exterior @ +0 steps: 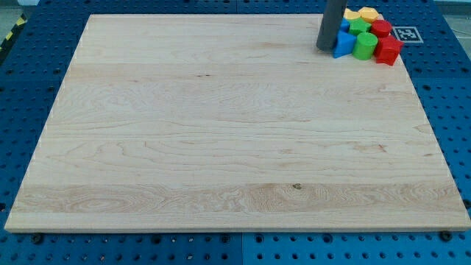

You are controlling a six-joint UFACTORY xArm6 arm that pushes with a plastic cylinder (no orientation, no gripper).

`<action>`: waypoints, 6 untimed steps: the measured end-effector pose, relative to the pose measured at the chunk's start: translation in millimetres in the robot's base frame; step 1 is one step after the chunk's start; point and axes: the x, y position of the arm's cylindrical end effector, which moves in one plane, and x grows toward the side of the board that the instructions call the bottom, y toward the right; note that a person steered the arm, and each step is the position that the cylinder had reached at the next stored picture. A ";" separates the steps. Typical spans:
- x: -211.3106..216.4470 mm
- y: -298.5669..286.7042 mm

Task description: Separate the blue cube from the group of blocks

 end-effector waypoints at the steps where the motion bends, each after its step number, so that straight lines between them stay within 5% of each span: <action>1: 44.3 15.1; 3: 74.9 150.7; 6: -71.7 160.8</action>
